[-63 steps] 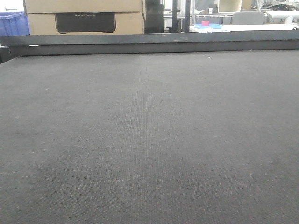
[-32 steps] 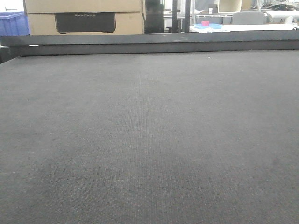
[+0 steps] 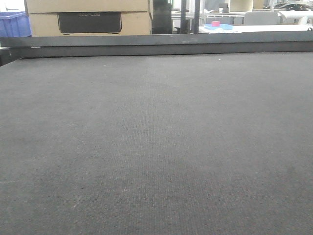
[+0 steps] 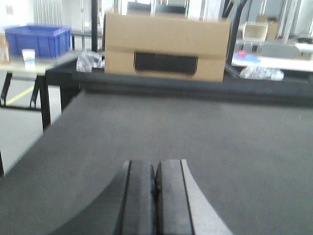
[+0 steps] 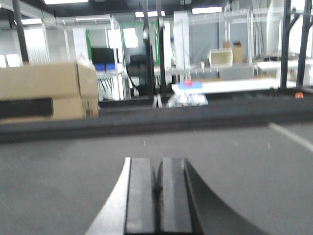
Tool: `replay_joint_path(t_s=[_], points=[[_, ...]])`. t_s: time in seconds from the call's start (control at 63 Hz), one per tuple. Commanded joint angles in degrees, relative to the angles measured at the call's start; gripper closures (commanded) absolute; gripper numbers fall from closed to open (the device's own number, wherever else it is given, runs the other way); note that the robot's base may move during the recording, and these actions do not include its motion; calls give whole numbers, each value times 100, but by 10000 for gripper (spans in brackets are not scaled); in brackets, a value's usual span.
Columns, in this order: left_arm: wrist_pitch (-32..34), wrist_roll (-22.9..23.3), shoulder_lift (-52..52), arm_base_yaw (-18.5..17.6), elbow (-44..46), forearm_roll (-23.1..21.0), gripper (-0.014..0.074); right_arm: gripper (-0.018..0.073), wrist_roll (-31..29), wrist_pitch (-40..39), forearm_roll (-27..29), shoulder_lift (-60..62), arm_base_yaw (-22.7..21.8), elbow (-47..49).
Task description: Place valve from conveyor to right shelf box
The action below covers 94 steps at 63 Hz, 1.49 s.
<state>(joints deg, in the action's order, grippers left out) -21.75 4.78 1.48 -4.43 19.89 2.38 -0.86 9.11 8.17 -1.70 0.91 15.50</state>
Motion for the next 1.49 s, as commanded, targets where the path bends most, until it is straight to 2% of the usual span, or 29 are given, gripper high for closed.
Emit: replay_joint_path(t_s=[0.0,0.079,0.222,0.317,0.381,0.635,0.794,0.921,1.048,1.111,1.19,1.254,1.333,1.397,1.476], points=[[-796,-6,419,12,817,19,707,722,-10,554,-74,-513,-15,571],[-1541,-15,1021,12,1619,19,707,722,-10,1183,-74,-1133,-15,1070],[-2476,-15,2404,12,2715,-115,707,722,-10,2186,-84,-2572,-15,2113],[-3272,-15,3358,12,3388,-317,707,722,-10,2518,-86,-3591,-15,2745],[-3501,-15,3915,12,3663,-366,707,722,-10,2693,-140,-4096,-15,3161],[-3184,-15,5506,12,4310,-316,707,722,-10,3702,-224,-5896,-15,4640],[-3099,-15,6084,12,4435,-305,707,722,-10,5214,-234,-6780,-15,5453],[-3099,-15,6347,12,4435,-305,707,722,-10,6018,-234,-7405,-15,5930],[-3060,-15,6474,12,4435,-305,707,709,-10,6085,-300,-7868,-15,6092],[-2973,-15,6497,12,4435,-305,707,651,-10,6085,-423,-8048,-15,6101],[-2833,-15,6507,12,4435,-305,707,470,-10,6085,-501,-8276,-15,6101],[-2751,-15,6509,12,4435,-305,707,270,-10,6085,-499,-8394,-15,6101],[-2678,-15,6509,12,4435,-305,707,85,-10,6085,-499,-8450,-15,6101],[-2666,-15,6509,12,4435,-305,707,-1,-10,6085,-487,-8450,-15,6090],[-2666,-15,6519,12,4435,-305,707,0,-10,6085,-433,-8450,-15,6019]])
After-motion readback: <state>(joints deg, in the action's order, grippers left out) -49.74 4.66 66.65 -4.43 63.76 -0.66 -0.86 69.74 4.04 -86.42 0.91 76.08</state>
